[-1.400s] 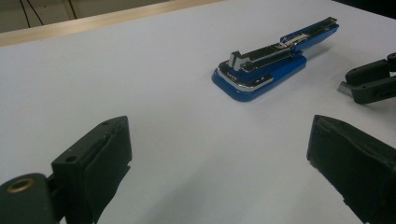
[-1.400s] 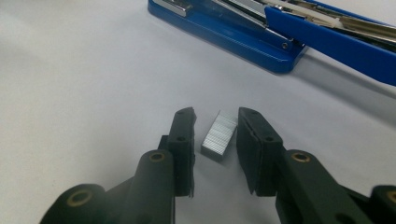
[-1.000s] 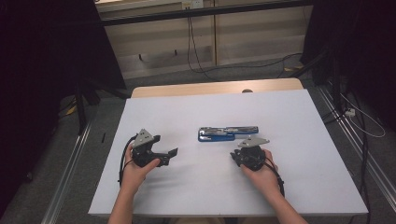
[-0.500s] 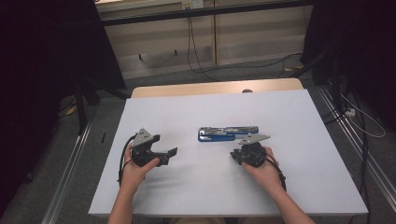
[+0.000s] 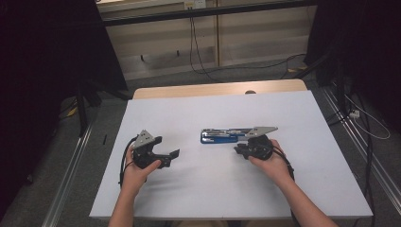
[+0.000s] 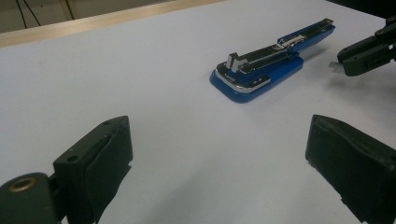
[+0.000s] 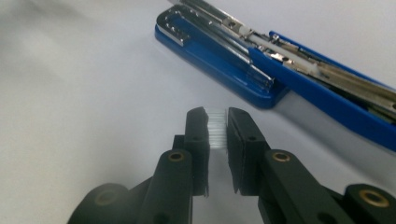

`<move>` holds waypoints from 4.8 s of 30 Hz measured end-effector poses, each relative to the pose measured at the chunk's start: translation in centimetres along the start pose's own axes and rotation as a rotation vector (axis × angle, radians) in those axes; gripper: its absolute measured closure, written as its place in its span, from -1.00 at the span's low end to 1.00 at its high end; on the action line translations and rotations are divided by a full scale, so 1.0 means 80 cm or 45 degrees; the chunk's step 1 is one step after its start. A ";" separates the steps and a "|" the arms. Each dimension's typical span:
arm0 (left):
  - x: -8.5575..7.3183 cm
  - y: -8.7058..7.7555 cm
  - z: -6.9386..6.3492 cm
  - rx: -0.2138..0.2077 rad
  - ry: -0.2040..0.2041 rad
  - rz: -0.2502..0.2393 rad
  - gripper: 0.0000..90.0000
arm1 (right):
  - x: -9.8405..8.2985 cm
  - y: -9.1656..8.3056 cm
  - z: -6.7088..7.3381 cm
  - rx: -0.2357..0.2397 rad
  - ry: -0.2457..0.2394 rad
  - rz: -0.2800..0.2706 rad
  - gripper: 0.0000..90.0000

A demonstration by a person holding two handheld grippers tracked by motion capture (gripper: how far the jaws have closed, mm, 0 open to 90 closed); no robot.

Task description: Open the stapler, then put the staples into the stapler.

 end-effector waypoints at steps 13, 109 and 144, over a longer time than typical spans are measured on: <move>-0.002 -0.002 0.000 0.004 -0.014 0.010 -0.83 | 0.025 -0.004 -0.009 0.047 -0.018 -0.032 0.76; -0.006 -0.006 0.003 0.014 -0.024 0.022 -0.84 | 0.122 0.062 -0.037 0.373 -0.392 -0.050 0.76; -0.006 -0.006 0.004 0.011 -0.028 0.019 -0.84 | 0.119 0.086 -0.035 0.485 -0.467 -0.033 0.76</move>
Point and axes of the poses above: each handheld gripper's, and its own axes: y roughly forward along the jaws, x roughly out of its top, z roughly to its left, the point moved 5 cm from there along y, roughly forward along the jaws
